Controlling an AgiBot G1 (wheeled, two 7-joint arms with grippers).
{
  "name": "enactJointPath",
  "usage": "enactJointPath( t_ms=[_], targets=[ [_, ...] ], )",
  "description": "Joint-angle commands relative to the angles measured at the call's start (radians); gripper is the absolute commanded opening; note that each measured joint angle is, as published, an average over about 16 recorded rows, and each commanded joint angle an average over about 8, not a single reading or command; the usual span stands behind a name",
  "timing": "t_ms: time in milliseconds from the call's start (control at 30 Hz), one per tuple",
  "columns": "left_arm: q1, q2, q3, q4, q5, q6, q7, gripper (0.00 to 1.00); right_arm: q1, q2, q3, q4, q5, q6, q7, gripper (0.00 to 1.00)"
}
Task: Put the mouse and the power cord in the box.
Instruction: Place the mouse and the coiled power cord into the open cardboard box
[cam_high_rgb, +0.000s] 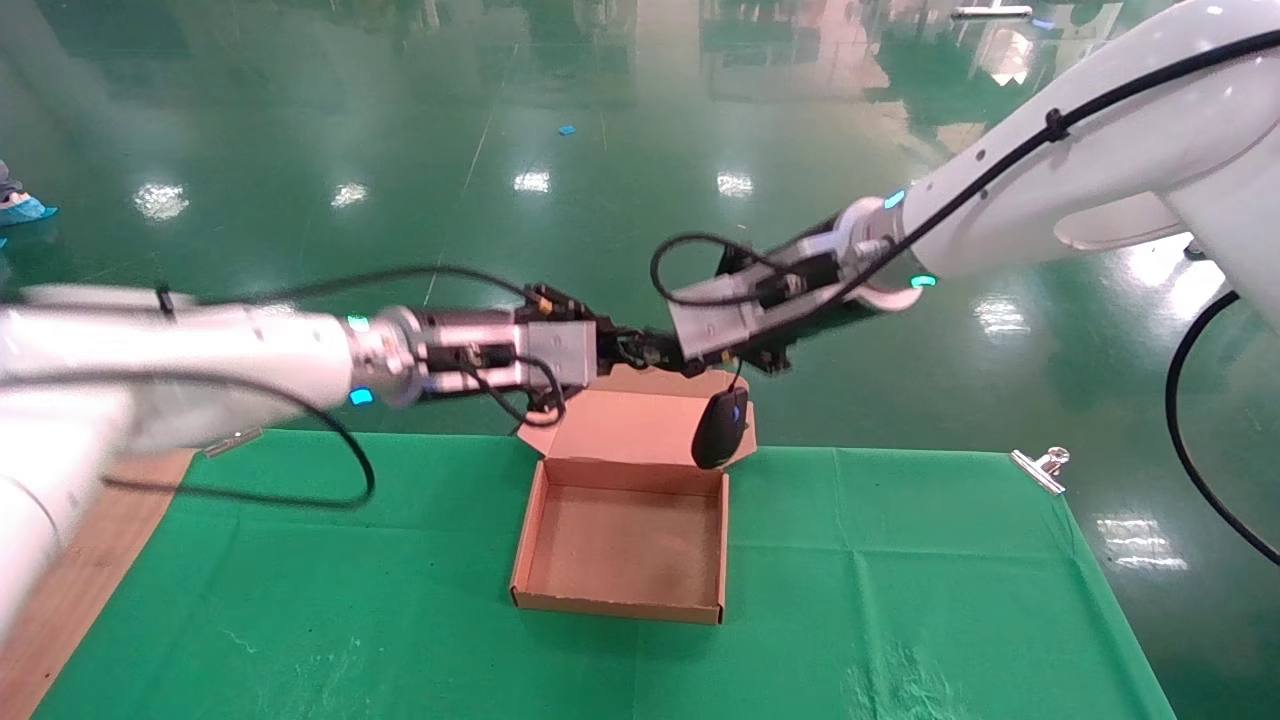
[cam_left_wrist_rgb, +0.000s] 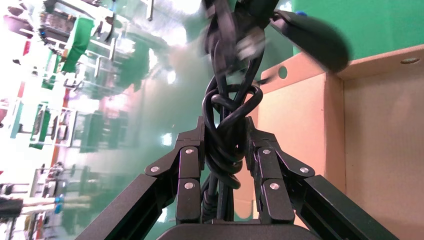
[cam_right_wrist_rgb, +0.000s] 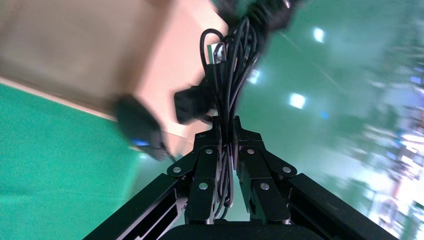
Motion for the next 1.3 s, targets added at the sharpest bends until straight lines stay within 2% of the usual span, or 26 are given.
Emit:
enactJointPath(
  t_ms=[33,133,300,633,833,1100,1167,1233,1300],
  targets=[
    [0.046,0.0,-0.024,-0.014,-0.035,-0.037,0.055,0.0,0.007,0.001,-0.007,-0.005,0.01,-0.04,-0.001,0.0],
    [0.102,0.007,-0.028,-0.046,-0.043,-0.1,0.129,0.0,0.012,0.0,-0.012,-0.018,0.024,-0.08,-0.01,0.0],
    [0.188,0.018,-0.008,-0.095,-0.04,-0.195,0.217,0.0,0.014,0.001,-0.019,-0.035,0.04,-0.102,-0.025,0.0],
    [0.316,0.029,0.081,-0.184,-0.068,-0.316,0.274,0.0,0.044,0.004,-0.022,-0.065,0.067,-0.12,-0.048,0.0],
    [0.374,0.032,0.171,-0.224,-0.1,-0.375,0.265,0.0,0.061,0.008,-0.025,-0.085,0.077,-0.132,-0.067,0.0],
    [0.378,0.031,0.283,-0.212,-0.167,-0.382,0.171,0.0,0.066,0.01,-0.028,-0.122,0.088,-0.141,-0.097,0.0],
    [0.372,0.03,0.304,-0.206,-0.185,-0.369,0.151,0.07,0.064,0.009,-0.028,-0.129,0.09,-0.141,-0.103,0.0],
    [0.366,0.029,0.323,-0.201,-0.202,-0.358,0.138,0.19,0.063,0.009,-0.029,-0.134,0.093,-0.142,-0.108,0.0],
    [0.361,0.029,0.34,-0.197,-0.217,-0.35,0.133,0.37,0.061,0.008,-0.029,-0.138,0.097,-0.142,-0.112,0.0]
  ],
)
